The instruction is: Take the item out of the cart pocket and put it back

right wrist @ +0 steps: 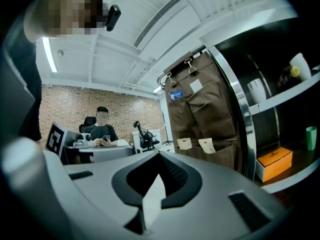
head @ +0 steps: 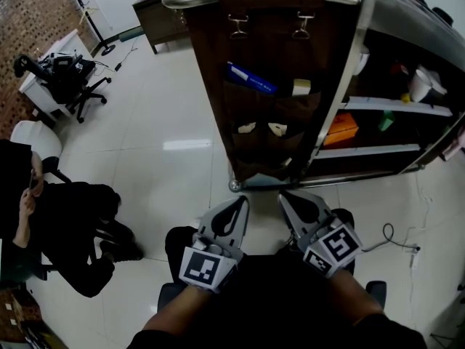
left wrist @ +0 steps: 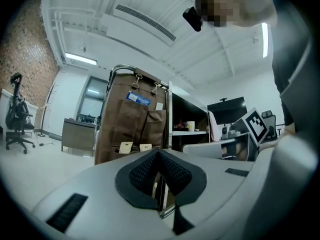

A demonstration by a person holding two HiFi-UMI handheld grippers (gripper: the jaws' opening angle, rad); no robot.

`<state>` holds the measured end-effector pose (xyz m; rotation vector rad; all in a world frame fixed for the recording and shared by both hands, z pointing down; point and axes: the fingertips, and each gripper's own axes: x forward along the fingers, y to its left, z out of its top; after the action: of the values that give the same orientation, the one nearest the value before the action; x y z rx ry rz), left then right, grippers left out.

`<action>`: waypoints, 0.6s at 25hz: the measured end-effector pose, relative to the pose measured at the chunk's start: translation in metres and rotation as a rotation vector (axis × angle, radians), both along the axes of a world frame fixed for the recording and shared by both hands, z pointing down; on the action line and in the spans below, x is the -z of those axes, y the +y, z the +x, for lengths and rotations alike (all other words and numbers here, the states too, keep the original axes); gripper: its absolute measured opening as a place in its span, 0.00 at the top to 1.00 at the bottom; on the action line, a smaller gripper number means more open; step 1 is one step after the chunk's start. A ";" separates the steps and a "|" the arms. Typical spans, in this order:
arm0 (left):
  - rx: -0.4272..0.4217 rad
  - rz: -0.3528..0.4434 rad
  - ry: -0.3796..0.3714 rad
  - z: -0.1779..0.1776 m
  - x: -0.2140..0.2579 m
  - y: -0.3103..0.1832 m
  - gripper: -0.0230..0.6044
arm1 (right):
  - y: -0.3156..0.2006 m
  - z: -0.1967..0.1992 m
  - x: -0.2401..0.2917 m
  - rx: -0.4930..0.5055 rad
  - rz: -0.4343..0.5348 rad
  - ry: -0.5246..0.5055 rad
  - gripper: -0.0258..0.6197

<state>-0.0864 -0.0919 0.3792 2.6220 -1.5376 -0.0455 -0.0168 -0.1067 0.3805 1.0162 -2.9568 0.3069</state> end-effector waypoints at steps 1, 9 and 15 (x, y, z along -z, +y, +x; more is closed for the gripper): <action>-0.001 -0.001 0.000 0.001 0.000 0.000 0.96 | 0.000 0.000 -0.001 0.001 -0.001 0.001 0.94; -0.019 0.005 -0.009 0.008 -0.001 0.004 0.96 | 0.001 0.000 -0.002 -0.001 -0.001 -0.003 0.94; -0.018 0.002 -0.013 0.008 -0.001 0.004 0.96 | 0.000 0.001 -0.002 0.000 -0.001 -0.001 0.94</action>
<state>-0.0788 -0.0882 0.3805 2.6421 -1.5191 -0.0280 -0.0163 -0.1066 0.3826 1.0160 -2.9571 0.3091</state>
